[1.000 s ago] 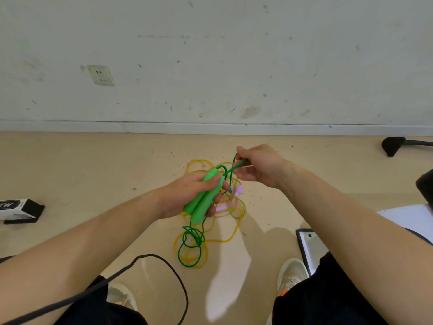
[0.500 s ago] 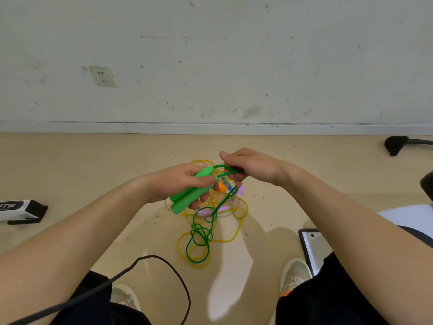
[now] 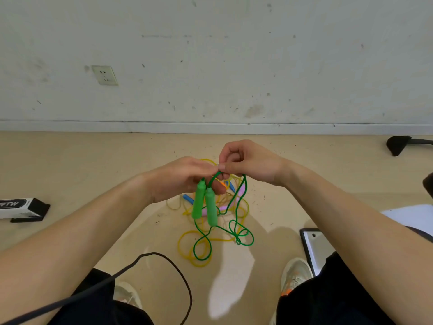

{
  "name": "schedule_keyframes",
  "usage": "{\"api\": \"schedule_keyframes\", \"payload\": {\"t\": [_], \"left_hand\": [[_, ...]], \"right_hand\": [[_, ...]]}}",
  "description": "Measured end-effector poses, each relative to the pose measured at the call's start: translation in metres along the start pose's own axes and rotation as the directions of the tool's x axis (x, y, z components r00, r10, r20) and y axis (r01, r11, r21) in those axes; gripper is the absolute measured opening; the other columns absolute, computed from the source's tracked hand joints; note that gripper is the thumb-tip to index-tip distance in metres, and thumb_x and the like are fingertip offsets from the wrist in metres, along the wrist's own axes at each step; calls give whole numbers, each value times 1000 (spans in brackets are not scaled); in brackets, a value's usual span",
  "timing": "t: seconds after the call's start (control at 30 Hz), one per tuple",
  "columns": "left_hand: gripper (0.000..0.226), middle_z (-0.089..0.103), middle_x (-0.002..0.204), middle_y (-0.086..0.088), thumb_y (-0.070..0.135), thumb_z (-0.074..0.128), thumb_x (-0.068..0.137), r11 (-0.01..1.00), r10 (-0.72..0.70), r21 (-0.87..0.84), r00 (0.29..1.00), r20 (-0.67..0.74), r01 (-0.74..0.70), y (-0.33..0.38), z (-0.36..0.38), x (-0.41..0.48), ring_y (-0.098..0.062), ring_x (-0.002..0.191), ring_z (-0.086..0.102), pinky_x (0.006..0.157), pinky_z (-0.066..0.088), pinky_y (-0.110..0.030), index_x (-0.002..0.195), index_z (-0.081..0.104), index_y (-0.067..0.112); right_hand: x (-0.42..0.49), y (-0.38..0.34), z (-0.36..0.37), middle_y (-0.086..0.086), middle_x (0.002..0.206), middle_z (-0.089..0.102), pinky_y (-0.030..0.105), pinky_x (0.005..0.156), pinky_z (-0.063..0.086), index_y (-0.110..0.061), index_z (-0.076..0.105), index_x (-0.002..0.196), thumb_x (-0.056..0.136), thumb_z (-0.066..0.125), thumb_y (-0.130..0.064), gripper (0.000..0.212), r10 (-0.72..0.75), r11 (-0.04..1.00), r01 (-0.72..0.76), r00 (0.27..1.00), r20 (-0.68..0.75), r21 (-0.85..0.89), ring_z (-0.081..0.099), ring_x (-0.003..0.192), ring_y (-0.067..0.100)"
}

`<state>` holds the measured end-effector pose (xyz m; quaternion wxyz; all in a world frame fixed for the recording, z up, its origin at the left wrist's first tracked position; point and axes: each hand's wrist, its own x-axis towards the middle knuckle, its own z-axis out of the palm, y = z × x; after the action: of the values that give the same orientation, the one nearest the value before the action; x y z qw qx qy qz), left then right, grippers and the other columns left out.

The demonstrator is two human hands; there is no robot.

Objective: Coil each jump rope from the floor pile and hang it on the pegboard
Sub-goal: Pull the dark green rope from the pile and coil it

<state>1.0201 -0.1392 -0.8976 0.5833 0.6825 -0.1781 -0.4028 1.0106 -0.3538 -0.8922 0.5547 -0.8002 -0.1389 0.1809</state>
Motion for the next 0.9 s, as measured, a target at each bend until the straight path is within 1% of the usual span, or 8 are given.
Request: {"api": "schedule_keyframes", "payload": {"t": [0.13,0.3,0.37,0.43,0.53,0.63,0.73,0.9], "left_hand": [[47,73,97,-15,36,33,105,990,-97,-108,995,-18,94,-9,8,5,-22,91,70,84,52,-33,111,66,3],[36,72,94,-10,34,47,97,980,-68,-183,996,55,77,-24,14,8,-36,111,63,108,37,-54,109,69,8],[30,69,85,-3,29,45,97,977,-35,-209,996,81,51,-22,16,8,-35,111,64,107,40,-53,103,65,8],[24,64,78,1,26,44,97,973,13,-231,996,89,8,-18,18,7,-32,108,67,97,49,-41,97,61,8],[17,63,75,6,18,45,102,959,89,-269,996,6,-84,-11,20,5,-27,107,67,85,53,-29,96,56,6],[20,68,77,4,11,39,102,930,120,-333,985,-125,-155,-4,16,1,-26,109,66,87,54,-32,99,58,5],[20,72,85,-2,5,42,101,910,92,-367,958,-273,-192,-6,11,3,-24,109,66,92,54,-38,106,61,6],[22,77,99,-1,5,42,104,924,42,-319,883,-467,-212,-16,12,13,-18,104,67,97,51,-40,109,63,10]], "right_hand": [[0,-4,2,0,77,61,12,56,38,-16,63,74,80,80,-7,21,-90,981,72,992,-92,-181,48,52,-2],[2,2,1,-4,72,60,18,57,43,-20,60,71,68,90,-8,32,-88,985,61,983,-163,-164,51,55,8],[0,5,-3,0,70,59,15,55,42,-15,59,73,67,90,-6,33,-82,994,65,975,-205,-92,51,53,6],[-1,7,-5,2,68,55,14,53,38,-13,59,75,73,87,-12,28,-82,996,71,973,-213,-61,46,55,9],[1,14,0,-5,60,46,19,53,32,-15,56,69,93,66,-34,33,-23,993,2,983,-181,-117,38,55,8],[4,23,10,-8,57,42,22,56,37,-15,49,66,105,44,-38,45,54,996,-64,988,-142,-64,40,52,11],[6,29,18,-5,54,42,27,50,38,-14,52,75,106,42,-29,36,149,988,-156,970,-193,-18,39,48,16],[8,26,38,0,55,57,25,46,38,-20,53,79,101,48,-31,25,168,967,-216,938,-304,-132,45,43,18]]}}
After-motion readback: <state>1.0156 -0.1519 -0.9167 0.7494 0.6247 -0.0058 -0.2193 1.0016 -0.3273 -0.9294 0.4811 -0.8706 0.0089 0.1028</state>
